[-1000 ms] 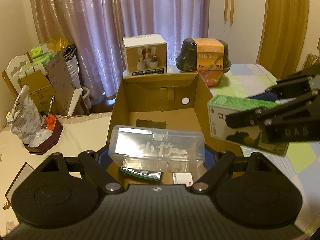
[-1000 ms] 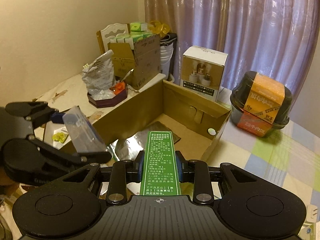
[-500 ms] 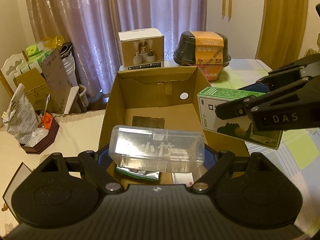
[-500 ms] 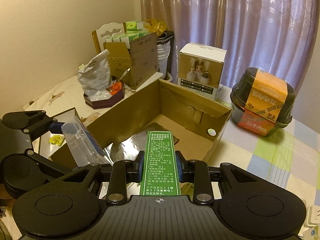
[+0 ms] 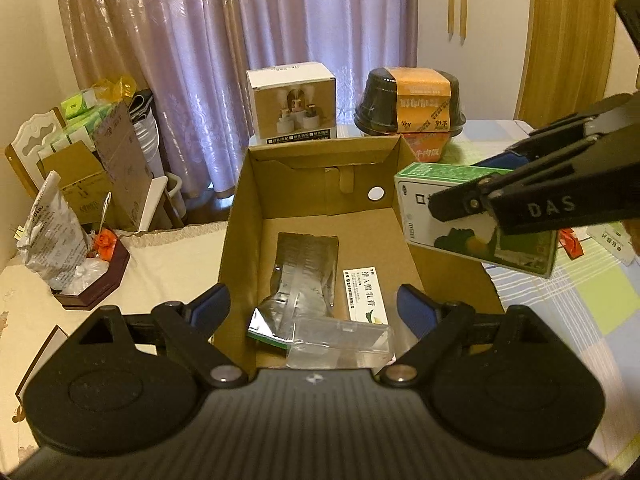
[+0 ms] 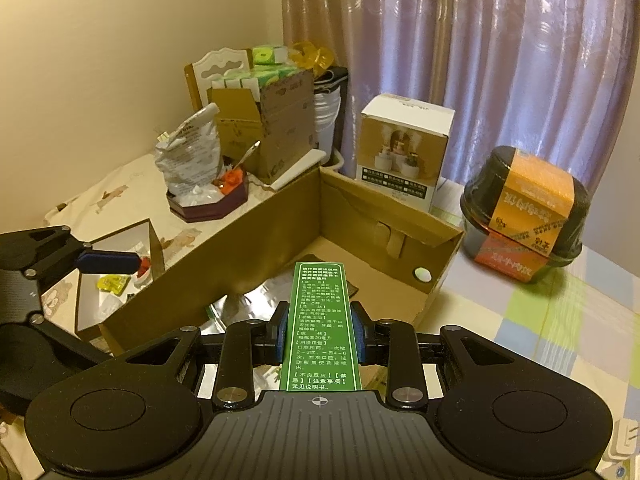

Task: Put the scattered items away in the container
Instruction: 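Open the left tool to drop the container while the right tool lowers the green box in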

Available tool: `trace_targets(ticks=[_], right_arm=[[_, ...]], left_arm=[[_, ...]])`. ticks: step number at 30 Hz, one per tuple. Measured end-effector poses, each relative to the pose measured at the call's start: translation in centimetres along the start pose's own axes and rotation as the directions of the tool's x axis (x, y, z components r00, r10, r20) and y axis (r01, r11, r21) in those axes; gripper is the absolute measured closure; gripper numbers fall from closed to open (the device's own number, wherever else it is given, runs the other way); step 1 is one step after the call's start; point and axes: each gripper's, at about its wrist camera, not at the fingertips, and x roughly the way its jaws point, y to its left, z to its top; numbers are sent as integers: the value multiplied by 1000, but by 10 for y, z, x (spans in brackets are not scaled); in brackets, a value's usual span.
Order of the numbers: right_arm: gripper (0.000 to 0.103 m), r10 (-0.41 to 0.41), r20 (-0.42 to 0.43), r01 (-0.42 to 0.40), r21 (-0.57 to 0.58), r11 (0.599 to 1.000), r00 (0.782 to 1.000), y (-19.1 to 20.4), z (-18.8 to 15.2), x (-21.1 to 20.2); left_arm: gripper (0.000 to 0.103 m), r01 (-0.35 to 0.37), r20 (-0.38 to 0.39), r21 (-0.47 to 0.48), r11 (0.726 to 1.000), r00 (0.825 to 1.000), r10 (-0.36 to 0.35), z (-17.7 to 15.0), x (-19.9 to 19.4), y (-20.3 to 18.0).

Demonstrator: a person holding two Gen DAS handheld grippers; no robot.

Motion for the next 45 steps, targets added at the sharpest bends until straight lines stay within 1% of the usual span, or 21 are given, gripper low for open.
trace_targets(ticks=[6, 12, 19, 26, 29, 31, 39, 45], right_arm=[[70, -1, 8, 1, -15, 1000, 1000, 4, 9, 6], [70, -11, 5, 11, -1, 1000, 1000, -3, 18, 20], [70, 2, -22, -2, 20, 1000, 1000, -2, 14, 35], [70, 14, -36, -13, 39, 999, 999, 0, 11, 42], [69, 48, -16, -47, 56, 997, 999, -1, 12, 43], [69, 72, 14, -73, 65, 995, 997, -1, 14, 42], [69, 46, 39, -48, 69, 996, 998, -1, 18, 34], [69, 37, 48, -41, 72, 997, 998, -4, 14, 21]], left_arm=[[15, -17, 0, 6, 1000, 1000, 17, -4, -11, 3], [13, -23, 13, -6, 1000, 1000, 23, -8, -21, 10], [13, -22, 11, -21, 1000, 1000, 23, -11, -21, 15], [13, -19, 13, -20, 1000, 1000, 19, -12, -22, 15], [13, -21, 15, -23, 1000, 1000, 21, -11, -22, 15], [13, -22, 15, -27, 999, 1000, 22, -11, -23, 16], [13, -20, 12, -25, 999, 1000, 21, -11, -25, 16], [13, -17, 18, -23, 1000, 1000, 17, -9, -31, 13]])
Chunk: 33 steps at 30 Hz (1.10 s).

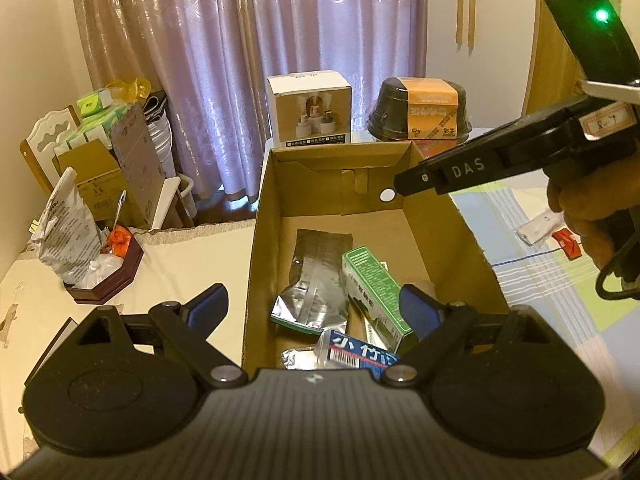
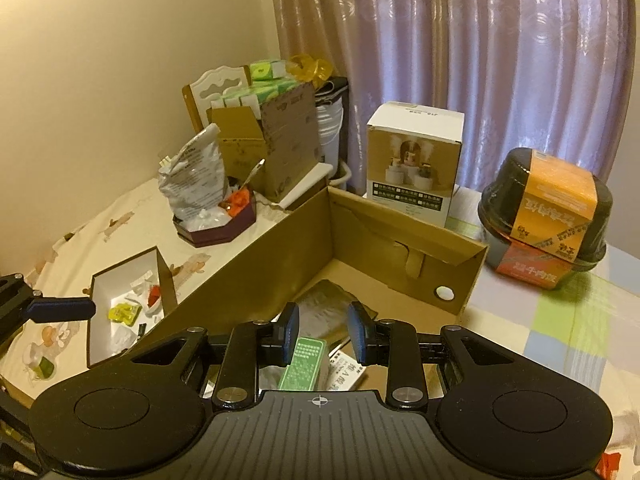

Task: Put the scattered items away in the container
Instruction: 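Move both tools back over the remaining items on the table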

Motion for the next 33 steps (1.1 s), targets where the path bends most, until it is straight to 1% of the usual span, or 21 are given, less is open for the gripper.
trace_targets(ticks=[4, 5, 6, 7, 8, 9, 13, 18, 21, 24, 26, 28, 33], right_arm=[[69, -9, 21, 9, 6, 1000, 1000, -4, -12, -19], [64, -16, 27, 15, 8, 1000, 1000, -7, -18, -26], [48, -22, 34, 22, 13, 1000, 999, -9, -24, -33], [9, -31, 49, 30, 27, 999, 998, -12, -31, -42], [4, -45, 75, 41, 46, 998, 996, -16, -40, -53], [4, -55, 96, 49, 59, 997, 994, -20, -49, -64], [4, -94, 76, 87, 98, 991, 993, -41, -90, -97], [4, -161, 35, 154, 163, 975, 986, -79, -153, -135], [4, -201, 4, 195, 213, 957, 980, -104, -187, -156], [4, -252, -19, 248, 271, 930, 968, -129, -213, -174], [4, -289, -24, 283, 296, 912, 957, -146, -227, -187], [4, -339, -25, 330, 316, 890, 940, -163, -235, -200], [4, -456, -30, 437, 351, 828, 889, -210, -252, -223]], left_arm=[[13, 3, 8, 6, 1000, 1000, -3, 2, -6, -6], [13, 7, 10, 7, 1000, 1000, -7, 2, -8, -8], [13, 11, 13, 9, 1000, 1000, -11, 3, -10, -10], [13, 15, 16, 13, 1000, 1000, -16, 3, -13, -13], [13, 20, 19, 17, 1000, 1000, -21, 4, -15, -17], [13, 27, 22, 21, 999, 999, -27, 5, -18, -22], [13, 66, 32, 51, 997, 997, -67, 9, -24, -47], [12, 126, 37, 107, 986, 991, -130, 15, -26, -96], [11, 167, 34, 140, 976, 984, -173, 19, -23, -129], [11, 212, 17, 164, 963, 976, -218, 22, -15, -161], [11, 239, 3, 183, 954, 970, -243, 23, -7, -183], [11, 264, -16, 201, 943, 964, -266, 24, 3, -205], [11, 322, -65, 241, 915, 946, -316, 28, 29, -251]])
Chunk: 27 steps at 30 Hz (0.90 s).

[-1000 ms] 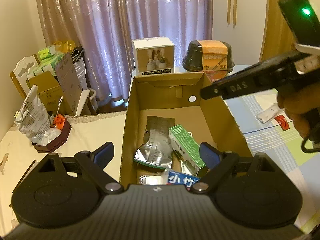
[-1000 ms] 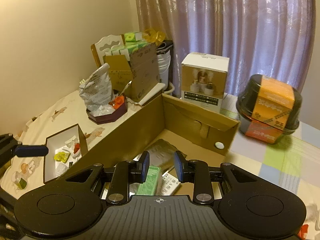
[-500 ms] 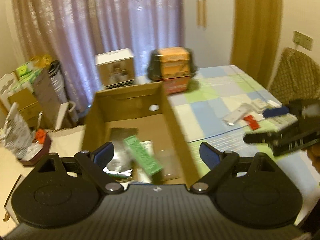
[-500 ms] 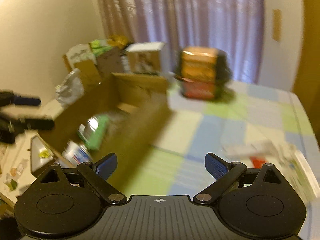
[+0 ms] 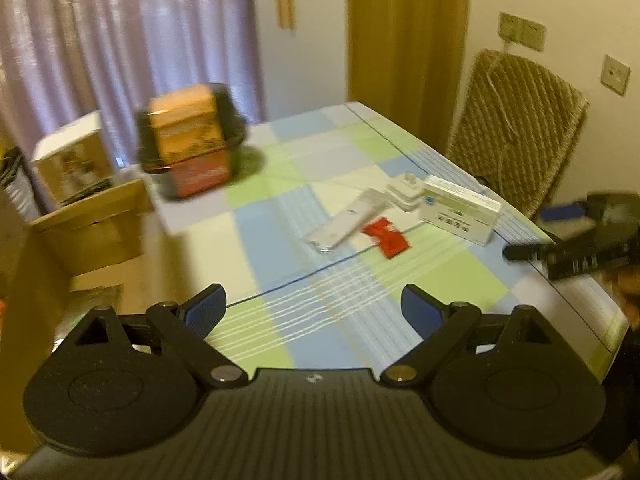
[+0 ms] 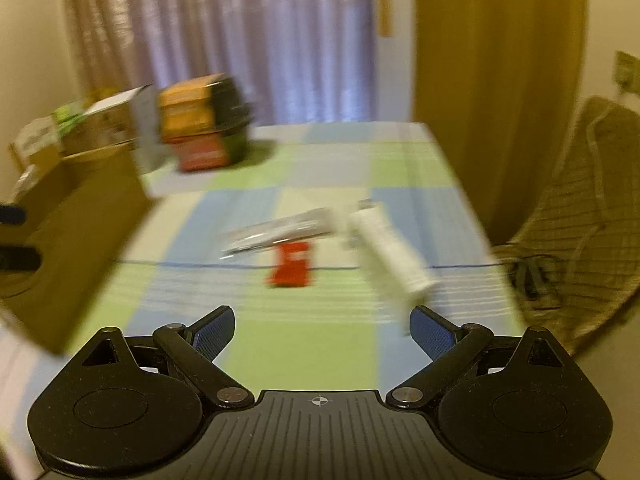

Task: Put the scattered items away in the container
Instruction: 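Move both tools back over the remaining items on the table, then grasp the white box with the right tool while the left tool reaches the white tube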

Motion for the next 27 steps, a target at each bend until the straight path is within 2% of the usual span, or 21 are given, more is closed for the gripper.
trace_targets(ticks=[4, 10, 12, 14, 17, 19, 20, 21, 24, 25, 26, 27], right_arm=[[4, -61, -7, 61, -9, 998, 998, -32, 10, 16], [4, -34, -50, 29, -97, 995, 998, -58, 29, 47], [5, -11, -92, -1, -130, 991, 996, -58, 38, 64], [19, 11, -150, -38, -182, 983, 989, -58, 49, 82], [20, 29, -243, -91, -250, 964, 970, -57, 64, 109], [21, 40, -313, -130, -270, 954, 949, -57, 72, 128], [31, 44, -349, -145, -270, 952, 936, -57, 76, 138], [36, 43, -381, -155, -270, 950, 924, -58, 79, 146], [39, 30, -461, -184, -293, 938, 887, -55, 83, 167], [44, 29, -480, -190, -291, 938, 877, -54, 83, 174], [63, 30, -496, -194, -282, 940, 868, -55, 83, 179], [71, 36, -509, -199, -269, 943, 860, -56, 84, 184]], left_arm=[[11, 27, -24, 23, 999, 999, -26, 9, 29, -16], [11, 53, -57, 69, 996, 997, -49, 22, 78, -29], [11, 61, -64, 87, 994, 996, -56, 26, 92, -33], [11, 69, -70, 99, 993, 996, -63, 29, 105, -35], [11, 76, -72, 107, 991, 995, -69, 33, 124, -37], [11, 73, -76, 109, 991, 995, -65, 36, 137, -36], [11, 72, -80, 111, 991, 995, -63, 37, 144, -35], [11, 71, -81, 112, 991, 995, -62, 38, 149, -34], [11, 66, -89, 126, 990, 995, -55, 41, 168, -30], [11, 63, -90, 135, 989, 995, -51, 42, 174, -28], [11, 61, -93, 141, 988, 995, -48, 44, 181, -27], [11, 59, -93, 145, 988, 995, -45, 47, 188, -25]])
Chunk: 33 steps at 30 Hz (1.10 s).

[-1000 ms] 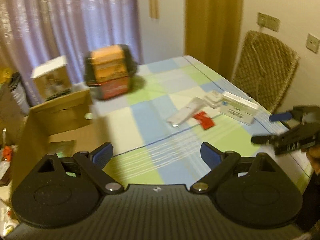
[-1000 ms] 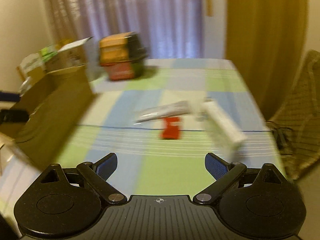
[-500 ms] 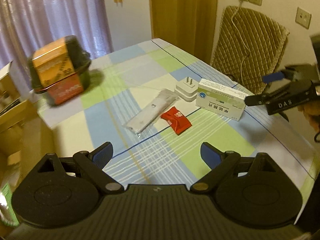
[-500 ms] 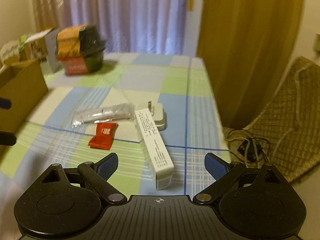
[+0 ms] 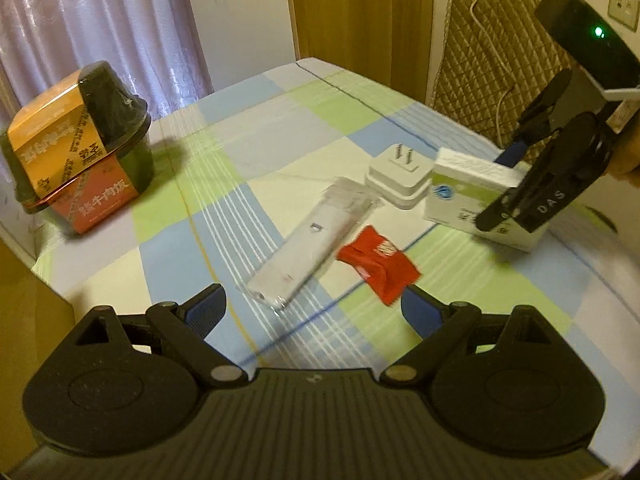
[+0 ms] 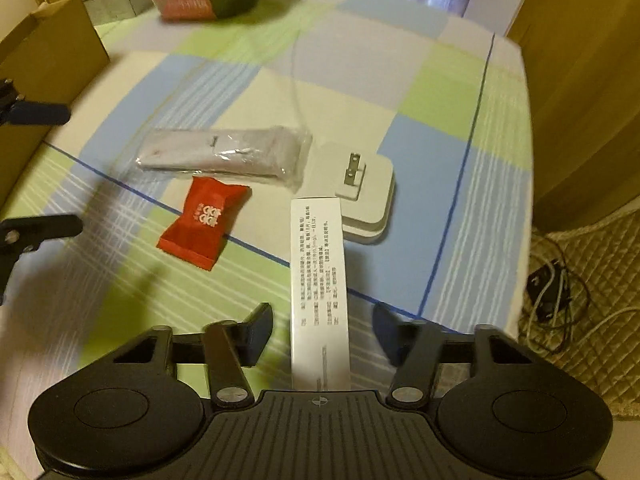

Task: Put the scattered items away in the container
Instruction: 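Grasp the white box with the right tool while the left tool reaches the white tube, then close the left tool on the white tube in clear wrap and lift it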

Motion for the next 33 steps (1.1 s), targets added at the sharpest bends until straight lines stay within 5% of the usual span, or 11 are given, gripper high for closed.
trace_targets(ticks=[11, 17, 20, 24, 33], right_arm=[[75, 0, 56, -2, 40, 999, 998, -2, -22, -20], [75, 13, 96, -21, 83, 996, 995, -2, -38, -29], [75, 14, 111, -25, 103, 994, 994, -1, -42, -33], [75, 31, 119, -47, 130, 990, 992, 3, -49, -37], [75, 86, 134, -109, 179, 978, 987, 45, -76, -56]], left_arm=[[22, 24, -85, 127, 992, 996, -13, 12, 72, 7], [27, 86, -94, 44, 995, 992, -82, 8, 90, 16], [36, 106, -103, 16, 994, 989, -104, 7, 89, 18], [67, 95, -127, -26, 995, 987, -98, 2, 77, 19], [70, -20, -175, -132, 991, 985, -3, -70, 5, -1]])
